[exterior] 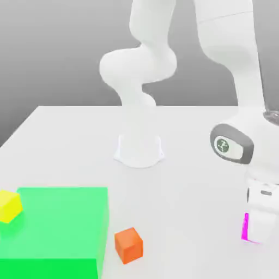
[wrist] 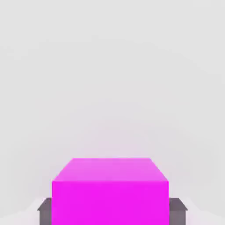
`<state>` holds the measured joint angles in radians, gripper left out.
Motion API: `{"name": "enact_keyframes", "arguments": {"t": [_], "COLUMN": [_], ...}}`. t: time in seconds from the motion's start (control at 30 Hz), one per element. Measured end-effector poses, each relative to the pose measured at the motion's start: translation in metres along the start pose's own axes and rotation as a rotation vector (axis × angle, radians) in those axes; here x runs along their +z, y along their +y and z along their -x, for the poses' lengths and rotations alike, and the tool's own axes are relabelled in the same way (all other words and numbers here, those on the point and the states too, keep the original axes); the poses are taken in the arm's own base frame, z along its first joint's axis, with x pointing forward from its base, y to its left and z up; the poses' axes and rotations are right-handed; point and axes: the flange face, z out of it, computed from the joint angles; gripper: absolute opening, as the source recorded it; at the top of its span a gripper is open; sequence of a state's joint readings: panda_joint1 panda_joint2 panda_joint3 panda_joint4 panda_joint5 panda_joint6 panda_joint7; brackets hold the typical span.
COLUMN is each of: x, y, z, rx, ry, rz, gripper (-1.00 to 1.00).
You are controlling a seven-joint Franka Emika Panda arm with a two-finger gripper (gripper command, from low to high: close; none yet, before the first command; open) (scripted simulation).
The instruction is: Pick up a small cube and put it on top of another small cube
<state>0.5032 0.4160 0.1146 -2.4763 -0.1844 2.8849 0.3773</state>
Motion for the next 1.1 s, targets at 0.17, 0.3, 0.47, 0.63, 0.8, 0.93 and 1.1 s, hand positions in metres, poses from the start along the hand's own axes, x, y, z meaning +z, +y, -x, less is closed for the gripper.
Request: {"name": "enact_keyframes", "arguments": {"t": [0.17, 0.3, 0.47, 0.63, 0.8, 0.93, 1.1], "x": [-0.029, -0.069, -0.104, -0.136, -0.177, -0.173, -0.150], "y": [0.000, 0.047, 0.183, 0.324, 0.481, 0.553, 0.544], "z": [-0.001, -0.013, -0.023, 0.016, 0.127, 0.213, 0.198], "rx": [0.000, 0.119, 0.457, 0.810, 1.274, 1.552, 1.521], "ry": [0.000, 0.002, 0.005, 0.003, 0.001, 0.001, 0.001], "rz": [0.000, 0.011, 0.031, 0.035, 0.018, -0.006, -0.005], "gripper": [-1.00, -1.00, -1.00, -1.00, -1.00, -1.00, 1.00]}}
